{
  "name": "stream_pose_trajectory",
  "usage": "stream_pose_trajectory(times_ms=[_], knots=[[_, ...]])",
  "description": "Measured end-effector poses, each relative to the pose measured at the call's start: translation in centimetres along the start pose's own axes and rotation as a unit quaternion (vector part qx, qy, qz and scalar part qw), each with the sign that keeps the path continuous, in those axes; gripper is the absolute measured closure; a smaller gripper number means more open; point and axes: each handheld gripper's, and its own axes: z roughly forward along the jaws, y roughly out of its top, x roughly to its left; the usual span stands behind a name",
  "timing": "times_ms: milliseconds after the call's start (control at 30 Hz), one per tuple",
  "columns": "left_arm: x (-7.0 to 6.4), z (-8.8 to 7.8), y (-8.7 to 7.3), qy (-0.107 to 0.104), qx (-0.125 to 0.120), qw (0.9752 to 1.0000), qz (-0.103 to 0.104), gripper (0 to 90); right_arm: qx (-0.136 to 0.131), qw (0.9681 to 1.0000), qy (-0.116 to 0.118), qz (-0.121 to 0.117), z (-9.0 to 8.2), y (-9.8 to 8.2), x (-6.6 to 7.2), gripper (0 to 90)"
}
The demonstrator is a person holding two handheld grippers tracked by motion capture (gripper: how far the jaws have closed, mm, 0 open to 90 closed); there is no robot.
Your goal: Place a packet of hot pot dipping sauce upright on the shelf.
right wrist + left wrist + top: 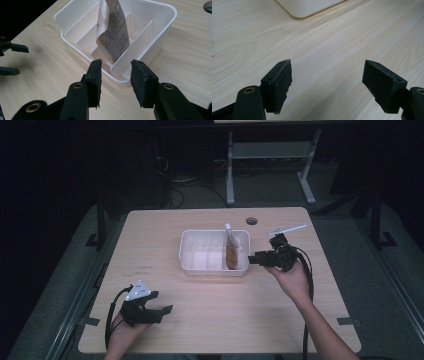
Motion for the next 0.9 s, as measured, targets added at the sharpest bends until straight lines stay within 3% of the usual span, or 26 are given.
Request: stream_pose_trajectory(times_ms=[900], knots=[[0.1, -0.2, -0.1, 0.006, -0.002, 1.0000, -0.003, 21.5, -0.007, 0.9995, 0.009, 0.031, -1.9, -3.2, -2.4, 55.2]])
